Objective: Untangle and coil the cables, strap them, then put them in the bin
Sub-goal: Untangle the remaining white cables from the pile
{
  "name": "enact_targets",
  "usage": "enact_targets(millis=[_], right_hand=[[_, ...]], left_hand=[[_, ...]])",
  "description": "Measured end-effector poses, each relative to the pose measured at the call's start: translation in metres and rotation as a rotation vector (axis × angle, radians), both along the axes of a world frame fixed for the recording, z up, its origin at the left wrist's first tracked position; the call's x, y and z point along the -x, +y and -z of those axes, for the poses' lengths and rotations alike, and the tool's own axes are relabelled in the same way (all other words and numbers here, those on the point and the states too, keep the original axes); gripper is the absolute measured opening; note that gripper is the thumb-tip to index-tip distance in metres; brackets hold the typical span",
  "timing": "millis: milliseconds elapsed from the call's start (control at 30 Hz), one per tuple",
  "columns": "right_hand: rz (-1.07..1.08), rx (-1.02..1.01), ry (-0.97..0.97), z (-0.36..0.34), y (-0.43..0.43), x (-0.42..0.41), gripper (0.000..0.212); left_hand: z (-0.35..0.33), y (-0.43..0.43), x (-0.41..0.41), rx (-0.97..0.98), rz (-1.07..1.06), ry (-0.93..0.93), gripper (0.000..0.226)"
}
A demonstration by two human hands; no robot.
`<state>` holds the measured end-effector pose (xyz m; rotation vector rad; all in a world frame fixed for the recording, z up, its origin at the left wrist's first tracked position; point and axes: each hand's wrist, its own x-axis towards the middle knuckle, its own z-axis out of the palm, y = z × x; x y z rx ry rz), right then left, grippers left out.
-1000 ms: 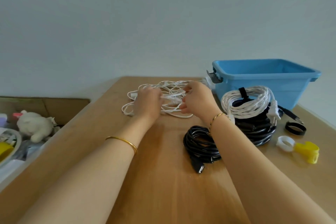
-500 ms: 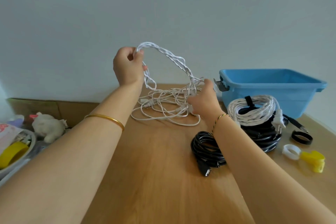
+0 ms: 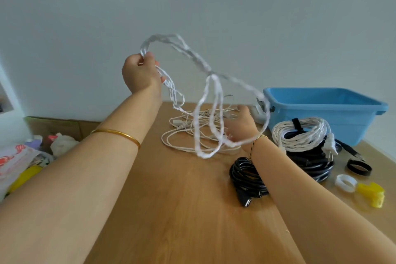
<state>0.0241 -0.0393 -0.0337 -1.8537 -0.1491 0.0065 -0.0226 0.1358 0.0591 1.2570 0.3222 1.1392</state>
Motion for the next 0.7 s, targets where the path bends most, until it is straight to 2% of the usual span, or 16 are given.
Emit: enact_targets(millis=[100,167,267,400,500,567,633,700], right_hand=[[0.027,-0.004,-0.01,-0.004,-0.001,-0.005,0.06],[0.036,0.023,-0.025,-0.009,-0.003,-0.004,0.062],[0.052,0.107,-0.09,-0.014,-0.005,-0.003,0.059],[0.026,0.138,-0.121,-0.017,-0.003,-0.001,0.051],[-0.039,0.063,-0.045,-0.017,0.002,0.002,0.05],[-0.057,0.022,0.005,-0.016,0.004,0.005,0.051],[-0.066,-0.002,0.047,-0.011,0.004,0.004,0.052],[-0.091,-0.049,0.118,-0.008,0.004,0.005,0.047]], left_hand=[[0.012,0.015,0.004,-0.032,-0.06,0.079,0.03],[0.018,0.035,0.005,0.014,-0.045,0.115,0.024],[0.025,0.052,0.006,0.08,0.047,0.152,0.014],[0.032,0.047,0.009,0.226,0.255,0.101,0.025],[0.037,0.051,0.009,0.074,0.358,0.122,0.022],[0.04,0.057,0.012,0.002,0.48,0.204,0.024],[0.047,0.061,0.017,-0.153,0.692,0.391,0.026],[0.053,0.056,0.024,-0.372,0.834,0.671,0.023]])
